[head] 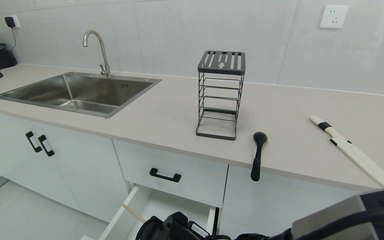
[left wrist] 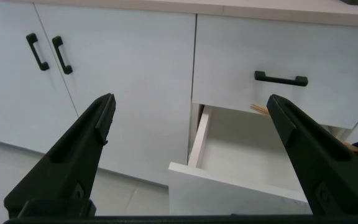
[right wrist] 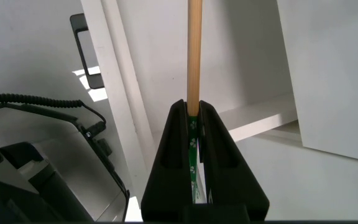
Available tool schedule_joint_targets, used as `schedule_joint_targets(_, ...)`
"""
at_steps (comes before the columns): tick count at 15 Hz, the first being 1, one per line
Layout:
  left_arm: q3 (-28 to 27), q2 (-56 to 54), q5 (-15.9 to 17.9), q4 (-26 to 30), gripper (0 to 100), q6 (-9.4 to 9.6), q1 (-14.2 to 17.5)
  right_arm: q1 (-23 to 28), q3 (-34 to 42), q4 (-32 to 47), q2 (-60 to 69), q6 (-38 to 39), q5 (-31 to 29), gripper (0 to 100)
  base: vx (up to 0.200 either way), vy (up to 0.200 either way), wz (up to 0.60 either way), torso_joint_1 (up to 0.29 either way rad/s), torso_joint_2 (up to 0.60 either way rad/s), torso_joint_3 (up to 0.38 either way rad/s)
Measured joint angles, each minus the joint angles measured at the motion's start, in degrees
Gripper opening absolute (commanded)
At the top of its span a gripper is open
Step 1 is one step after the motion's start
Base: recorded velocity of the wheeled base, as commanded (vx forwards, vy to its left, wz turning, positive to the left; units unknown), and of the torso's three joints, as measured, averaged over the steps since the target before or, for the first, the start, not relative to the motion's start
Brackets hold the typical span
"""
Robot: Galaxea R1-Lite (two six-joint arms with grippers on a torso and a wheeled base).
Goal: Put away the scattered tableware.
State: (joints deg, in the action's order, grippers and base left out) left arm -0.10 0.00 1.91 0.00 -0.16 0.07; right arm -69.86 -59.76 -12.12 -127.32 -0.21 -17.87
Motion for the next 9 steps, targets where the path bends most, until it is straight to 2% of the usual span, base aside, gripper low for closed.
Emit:
schedule_joint_targets(4,0.00,0.00,0.00,0.02,100,0.00,0.00,-0.15,-0.02,0.00,-0.07,0.02,0.04,0,0.000,0.000,0.00,-0.380,0.18,-0.194)
schedule_joint_targets(5,0.00,0.00,0.00,0.00,100,0.00,-0.02,-0.09,-0.02,0.00,-0.07,0.07,0.02,0,0.000,0.000,0.00,-0.222,0.09,-0.119)
schedule_joint_targets(9,0.00,0.00,0.00,0.00,100,0.00,0.00,0.16,-0.49,0.09,-0.18,-0.04,0.02,0,0.000,0.000,0.00,-0.049,0.02,-0.028)
